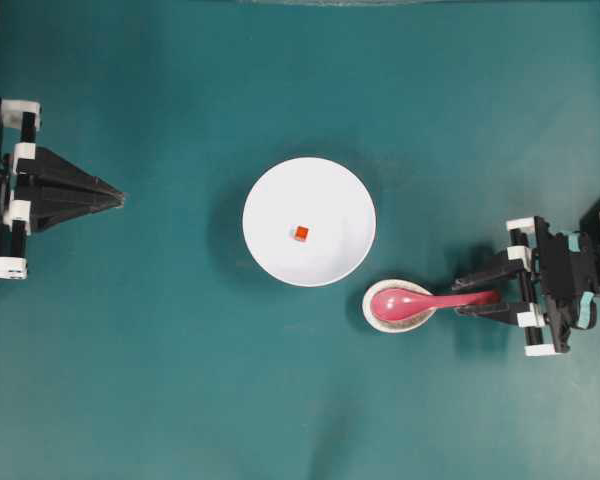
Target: Grip the spoon and scoop the red block from the bowl with right arm.
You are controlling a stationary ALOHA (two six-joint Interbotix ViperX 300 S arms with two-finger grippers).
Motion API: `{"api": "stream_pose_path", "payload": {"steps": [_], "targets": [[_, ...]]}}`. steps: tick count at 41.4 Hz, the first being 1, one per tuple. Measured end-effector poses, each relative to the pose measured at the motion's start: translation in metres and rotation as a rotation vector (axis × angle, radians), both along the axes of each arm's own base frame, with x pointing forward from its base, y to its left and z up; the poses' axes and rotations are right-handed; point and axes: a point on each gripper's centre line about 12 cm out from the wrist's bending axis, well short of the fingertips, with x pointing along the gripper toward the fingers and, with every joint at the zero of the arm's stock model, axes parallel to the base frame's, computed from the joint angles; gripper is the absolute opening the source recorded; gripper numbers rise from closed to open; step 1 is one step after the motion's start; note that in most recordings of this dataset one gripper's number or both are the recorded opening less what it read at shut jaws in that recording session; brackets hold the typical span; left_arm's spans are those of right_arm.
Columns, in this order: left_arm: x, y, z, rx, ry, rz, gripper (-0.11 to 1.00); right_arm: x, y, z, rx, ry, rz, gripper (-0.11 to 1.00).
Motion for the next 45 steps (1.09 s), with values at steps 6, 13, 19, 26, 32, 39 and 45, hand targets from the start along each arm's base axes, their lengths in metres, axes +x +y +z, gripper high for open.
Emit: {"api": "stream_pose_path", "payload": {"steps": [6,13,19,26,32,39,45], "targets": [[0.0000,0.0000,0.0000,0.000,0.000,0.000,0.00,-0.0005,-0.0010,-0.0003,0.001,0.002,-0.008,0.32],[0.0000,0.0000,0.0002,0.000,-0.002,0.000,0.00,0.0001,-0.0009,0.0001,0.001,-0.001,-0.009,0.29],[0.0000,0.0000,0.0002,0.000,-0.002,0.000,0.00,0.0006,-0.0007,0.0003,0.002,-0.002,-0.009,0.29],[-0.0001,0.0000,-0.0002,-0.001,0.002,0.000,0.00,0.0007,-0.0004,-0.0001,0.004,0.003,-0.009,0.30],[-0.0003,0.0000,-0.0009,-0.002,0.008,0.000,0.00,0.0008,0.0002,-0.0014,0.009,0.017,-0.010,0.35],[-0.0004,0.0000,-0.0012,0.000,0.011,0.000,0.00,0.0021,0.0009,-0.0010,0.012,0.016,-0.011,0.42],[-0.0004,0.0000,-0.0014,0.000,0.012,0.000,0.00,0.0017,0.0006,-0.0012,0.011,0.016,-0.011,0.43]]}}
